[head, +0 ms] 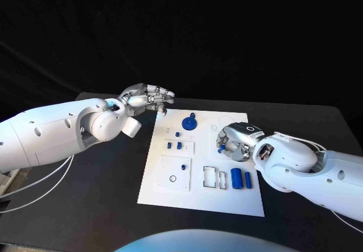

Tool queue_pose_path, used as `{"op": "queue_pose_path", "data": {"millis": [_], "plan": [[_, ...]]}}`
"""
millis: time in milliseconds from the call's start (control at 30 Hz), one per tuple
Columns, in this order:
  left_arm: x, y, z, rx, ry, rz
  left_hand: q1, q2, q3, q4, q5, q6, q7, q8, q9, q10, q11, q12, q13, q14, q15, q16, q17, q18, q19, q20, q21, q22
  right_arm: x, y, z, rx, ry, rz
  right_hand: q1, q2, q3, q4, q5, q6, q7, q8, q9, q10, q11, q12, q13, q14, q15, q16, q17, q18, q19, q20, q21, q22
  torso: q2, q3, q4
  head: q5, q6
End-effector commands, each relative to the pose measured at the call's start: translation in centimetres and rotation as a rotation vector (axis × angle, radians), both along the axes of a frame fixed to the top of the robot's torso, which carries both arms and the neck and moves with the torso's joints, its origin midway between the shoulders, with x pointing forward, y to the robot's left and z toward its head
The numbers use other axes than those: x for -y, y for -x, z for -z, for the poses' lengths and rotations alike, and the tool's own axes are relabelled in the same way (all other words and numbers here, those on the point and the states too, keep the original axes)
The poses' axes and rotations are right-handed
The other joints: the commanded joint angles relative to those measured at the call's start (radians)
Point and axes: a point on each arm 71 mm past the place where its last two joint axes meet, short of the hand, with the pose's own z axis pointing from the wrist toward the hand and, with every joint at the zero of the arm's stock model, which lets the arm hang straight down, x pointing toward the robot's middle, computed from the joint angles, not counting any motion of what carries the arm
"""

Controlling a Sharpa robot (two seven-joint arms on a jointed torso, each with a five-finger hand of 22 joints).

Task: Assemble the parts on the task board

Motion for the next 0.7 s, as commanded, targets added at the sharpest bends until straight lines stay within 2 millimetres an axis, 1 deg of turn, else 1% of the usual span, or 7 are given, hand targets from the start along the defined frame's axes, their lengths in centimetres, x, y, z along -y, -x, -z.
{"op": "queue_pose_path", "data": {"millis": [33,67,233,467,600,700], "plan": [[0.3,0.1,-0.1,-0.002,0.009,0.02,-0.006,0.004,-0.008,0.002,-0.002,-0.007,-0.001,0.008,0.001,-0.006,-0.002,0.004,-0.002,-0.007,0.002,0.004,-0.001,0.011,0.0,0.008,-0.006,-0.001,-0.1,0.1,-0.2,0.052,0.004,-0.003,-0.003,0.015,0.003,-0.011,-0.002,0.008,0.001,0.005,0.004,0.071,-0.064,0.007,0.041,0.05,-0.007,0.004,0.009,-0.021,0.001,-0.008,0.008,0.013,0.0,0.0003,0.0006,0.002,0.001],[0.3,0.1,-0.1,-0.003,0.009,0.02,-0.006,0.004,-0.008,0.002,-0.002,-0.007,-0.001,0.008,0.001,-0.006,-0.002,0.004,-0.002,-0.007,0.002,0.004,-0.001,0.011,0.0,0.008,-0.006,-0.001,-0.1,0.2,-0.3,0.057,-0.002,-0.004,-0.006,0.016,0.005,-0.016,-0.002,0.01,0.0,0.006,0.006,0.074,-0.066,0.009,0.044,0.05,-0.008,0.004,0.009,-0.021,0.002,-0.01,0.011,0.015,0.0,0.0002,0.0004,0.003,0.001],[0.3,0.0,-0.1,-0.003,0.009,0.02,-0.006,0.004,-0.008,0.002,-0.002,-0.007,-0.001,0.008,0.001,-0.006,-0.002,0.004,-0.002,-0.007,0.002,0.004,-0.001,0.011,0.0,0.008,-0.006,-0.001,-0.2,0.5,-0.8,0.068,-0.021,-0.009,-0.009,0.015,0.006,-0.021,-0.002,0.011,0.0,0.006,0.008,0.075,-0.066,0.009,0.046,0.05,-0.009,0.005,0.01,-0.022,0.004,-0.01,0.015,0.018,-0.001,-0.0003,-0.0005,0.006,0.002],[0.4,-0.1,0.0,-0.003,0.009,0.021,-0.007,0.005,-0.008,0.003,-0.001,-0.01,-0.001,0.01,0.002,-0.006,-0.002,0.004,-0.002,-0.007,0.002,0.004,-0.001,0.011,0.0,0.008,-0.006,-0.002,-0.7,1.4,-2.5,0.07,-0.061,-0.028,-0.01,0.014,0.007,-0.022,-0.002,0.011,0.0,0.007,0.009,0.075,-0.067,0.008,0.046,0.05,-0.009,0.005,0.012,-0.023,0.004,-0.011,0.018,0.019,-0.001,0.0004,-0.001,0.01,0.003],[0.4,-0.1,0.0,-0.003,0.009,0.021,-0.007,0.005,-0.008,0.003,-0.001,-0.01,-0.001,0.01,0.002,-0.006,-0.002,0.004,-0.002,-0.007,0.002,0.004,-0.001,0.011,0.0,0.008,-0.006,-0.002,-1.4,2.2,-3.3,0.069,-0.085,-0.053,-0.011,0.014,0.007,-0.023,-0.001,0.011,0.0,0.007,0.009,0.074,-0.066,0.008,0.047,0.05,-0.009,0.005,0.011,-0.023,0.004,-0.011,0.018,0.019,-0.001,-0.0007,-0.0017,0.012,0.004],[0.5,-0.1,0.0,-0.003,0.01,0.022,-0.007,0.005,-0.008,0.003,-0.001,-0.01,-0.001,0.01,0.002,-0.006,-0.002,0.004,-0.002,-0.007,0.002,0.004,-0.001,0.011,0.0,0.008,-0.006,-0.002,-2.3,2.9,-3.7,0.064,-0.111,-0.081,-0.013,0.014,0.009,-0.026,0.0,0.011,-0.001,0.006,0.01,0.074,-0.066,0.007,0.048,0.05,-0.009,0.005,0.011,-0.023,0.004,-0.011,0.017,0.02,-0.001,-0.0001,-0.0016,0.013,0.004]]}}
